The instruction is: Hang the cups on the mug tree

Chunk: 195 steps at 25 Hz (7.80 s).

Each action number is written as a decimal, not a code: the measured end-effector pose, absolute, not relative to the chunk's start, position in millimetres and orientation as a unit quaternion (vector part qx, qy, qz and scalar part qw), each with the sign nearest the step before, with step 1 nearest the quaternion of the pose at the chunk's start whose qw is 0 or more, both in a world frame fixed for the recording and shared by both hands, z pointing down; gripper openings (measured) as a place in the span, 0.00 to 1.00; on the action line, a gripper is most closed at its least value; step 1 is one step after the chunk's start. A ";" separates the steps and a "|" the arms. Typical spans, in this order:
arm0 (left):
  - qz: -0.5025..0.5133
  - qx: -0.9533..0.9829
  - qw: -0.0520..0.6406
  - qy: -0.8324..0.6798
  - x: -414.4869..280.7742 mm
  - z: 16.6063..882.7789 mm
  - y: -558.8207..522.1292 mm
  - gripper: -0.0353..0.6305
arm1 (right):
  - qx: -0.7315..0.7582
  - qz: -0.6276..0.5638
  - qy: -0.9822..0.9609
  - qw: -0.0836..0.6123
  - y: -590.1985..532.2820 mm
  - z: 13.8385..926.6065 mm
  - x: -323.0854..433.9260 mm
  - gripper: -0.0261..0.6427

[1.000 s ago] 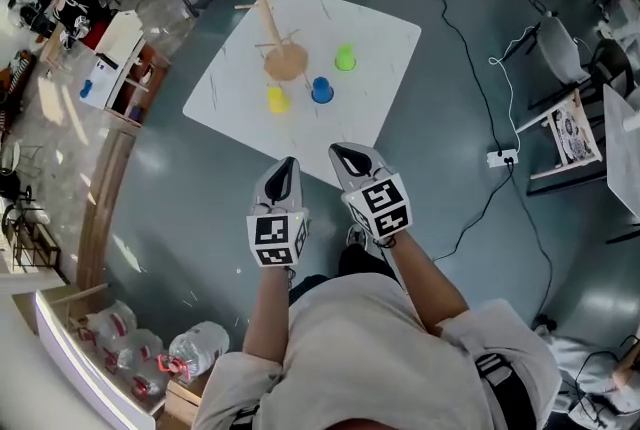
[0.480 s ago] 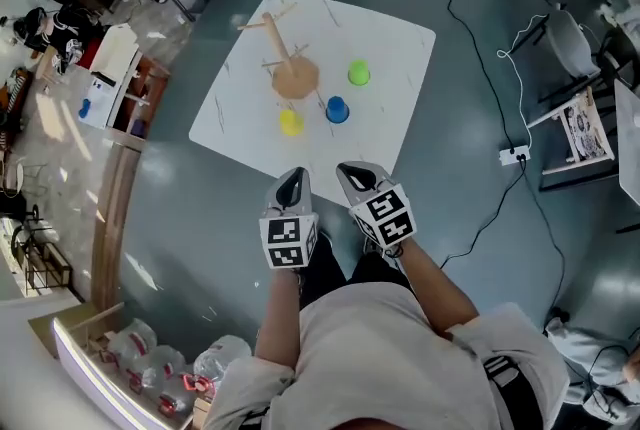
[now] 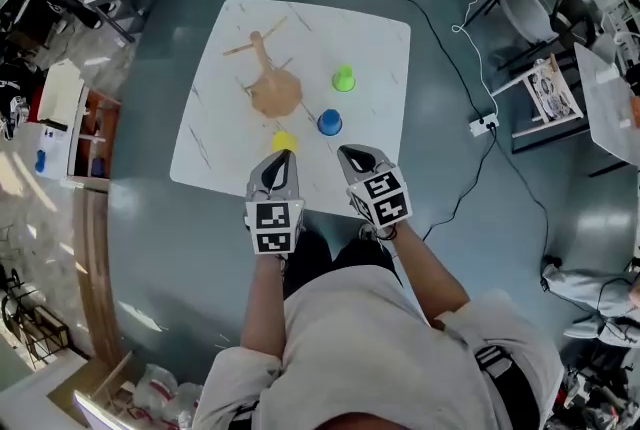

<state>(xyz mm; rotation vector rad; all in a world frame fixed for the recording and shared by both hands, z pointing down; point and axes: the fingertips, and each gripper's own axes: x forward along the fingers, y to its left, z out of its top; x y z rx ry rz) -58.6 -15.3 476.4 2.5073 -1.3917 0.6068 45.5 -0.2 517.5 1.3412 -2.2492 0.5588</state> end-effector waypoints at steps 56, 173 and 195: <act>0.282 0.809 0.235 -0.460 -52.7 599.8 -160.9 0.06 | 0.576 0.206 -0.734 0.295 -248.0 671.2 141.6 0.50; 0.325 0.827 0.210 -0.408 -100.6 619.0 -81.0 0.06 | 0.551 0.264 -0.768 0.190 -130.5 595.2 74.9 0.04; 0.462 0.788 0.177 -0.366 -84.4 677.0 -85.9 0.44 | 0.530 0.280 -0.776 0.197 -128.2 599.6 91.9 0.04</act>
